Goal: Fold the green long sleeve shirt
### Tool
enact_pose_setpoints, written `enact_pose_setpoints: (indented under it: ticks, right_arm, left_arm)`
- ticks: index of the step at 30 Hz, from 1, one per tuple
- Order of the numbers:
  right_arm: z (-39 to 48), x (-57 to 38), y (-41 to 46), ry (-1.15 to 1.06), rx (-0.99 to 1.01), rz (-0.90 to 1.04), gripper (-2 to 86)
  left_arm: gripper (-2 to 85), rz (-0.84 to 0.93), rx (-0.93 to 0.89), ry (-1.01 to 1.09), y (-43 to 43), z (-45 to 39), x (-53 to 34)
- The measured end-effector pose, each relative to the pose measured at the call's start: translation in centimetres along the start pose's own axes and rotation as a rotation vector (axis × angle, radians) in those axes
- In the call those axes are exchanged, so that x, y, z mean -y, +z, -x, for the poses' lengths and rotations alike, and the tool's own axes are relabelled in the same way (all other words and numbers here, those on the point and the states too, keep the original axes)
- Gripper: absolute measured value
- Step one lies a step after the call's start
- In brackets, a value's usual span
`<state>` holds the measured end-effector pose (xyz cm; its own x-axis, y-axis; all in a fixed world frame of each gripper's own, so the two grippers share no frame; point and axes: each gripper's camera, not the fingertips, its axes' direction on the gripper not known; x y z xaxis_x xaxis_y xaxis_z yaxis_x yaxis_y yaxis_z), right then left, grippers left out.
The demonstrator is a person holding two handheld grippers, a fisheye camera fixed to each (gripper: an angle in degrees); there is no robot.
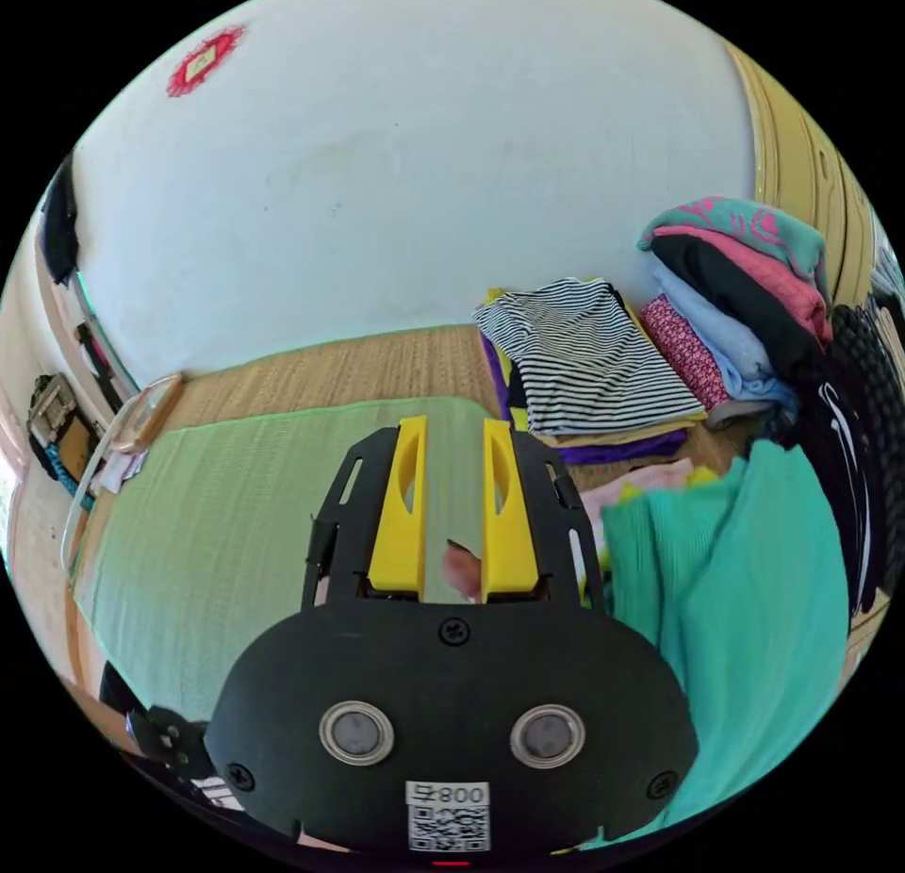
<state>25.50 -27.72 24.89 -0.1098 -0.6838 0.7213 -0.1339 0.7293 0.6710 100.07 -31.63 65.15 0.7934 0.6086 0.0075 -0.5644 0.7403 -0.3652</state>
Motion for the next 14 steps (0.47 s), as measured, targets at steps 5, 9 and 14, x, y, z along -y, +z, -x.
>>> enact_pose_setpoints:
  ticks: [5,9,14]
  right_arm:
    - [-2.9,6.6,5.2,0.070,-0.023,0.024,8.2]
    - [-3.3,10.7,9.0,0.060,-0.118,0.068,8.1]
    - [-4.7,12.8,12.1,0.104,-0.123,0.104,7.9]
  left_arm:
    - [0.4,-0.009,-0.061,-0.024,0.6,2.1,-1.5]
    - [0.4,-0.012,-0.064,-0.025,1.0,3.1,-2.5]
    - [0.3,-0.015,-0.087,-0.034,1.7,5.1,-3.9]
